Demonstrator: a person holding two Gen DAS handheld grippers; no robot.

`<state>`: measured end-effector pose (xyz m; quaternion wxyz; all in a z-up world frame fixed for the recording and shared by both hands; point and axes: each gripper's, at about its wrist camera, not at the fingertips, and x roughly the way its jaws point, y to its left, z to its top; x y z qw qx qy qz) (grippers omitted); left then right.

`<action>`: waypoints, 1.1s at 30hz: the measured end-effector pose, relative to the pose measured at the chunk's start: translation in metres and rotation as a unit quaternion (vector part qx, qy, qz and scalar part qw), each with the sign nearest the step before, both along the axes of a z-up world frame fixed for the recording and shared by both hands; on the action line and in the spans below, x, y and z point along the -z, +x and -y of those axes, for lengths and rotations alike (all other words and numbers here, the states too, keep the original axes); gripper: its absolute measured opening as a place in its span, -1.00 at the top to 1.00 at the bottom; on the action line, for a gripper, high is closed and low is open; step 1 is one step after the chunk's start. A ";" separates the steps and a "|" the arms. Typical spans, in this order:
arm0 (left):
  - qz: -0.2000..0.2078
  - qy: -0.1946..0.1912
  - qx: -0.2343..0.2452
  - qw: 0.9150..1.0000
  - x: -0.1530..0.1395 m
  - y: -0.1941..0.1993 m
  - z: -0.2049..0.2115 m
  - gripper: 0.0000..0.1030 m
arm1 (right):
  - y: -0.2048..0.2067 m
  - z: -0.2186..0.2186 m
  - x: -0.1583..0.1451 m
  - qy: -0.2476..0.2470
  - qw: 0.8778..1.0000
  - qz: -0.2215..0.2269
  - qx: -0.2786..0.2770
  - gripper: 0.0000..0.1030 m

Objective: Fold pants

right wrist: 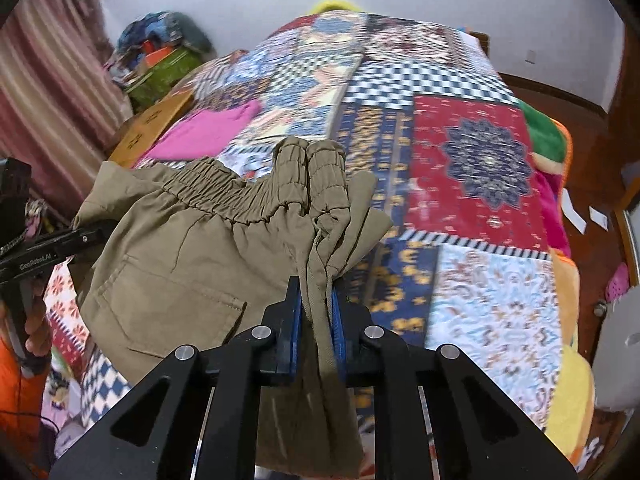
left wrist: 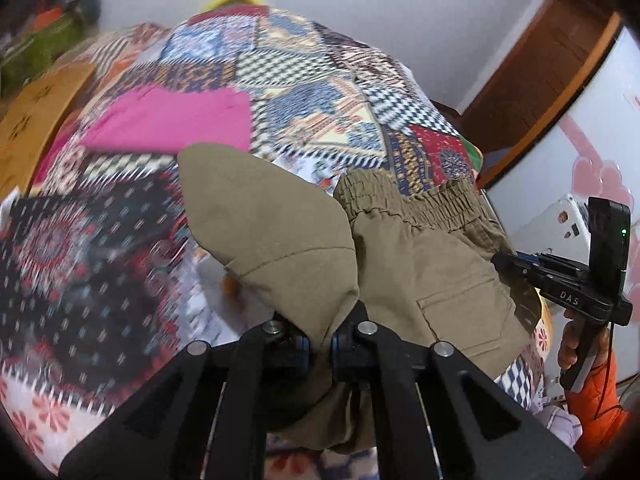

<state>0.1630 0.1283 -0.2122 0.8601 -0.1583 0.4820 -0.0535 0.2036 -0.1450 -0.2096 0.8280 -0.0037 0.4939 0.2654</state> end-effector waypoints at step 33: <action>0.015 0.016 -0.007 1.000 -0.002 -0.005 0.004 0.88 | 0.010 -0.004 0.010 0.036 0.998 -0.043 0.003 0.76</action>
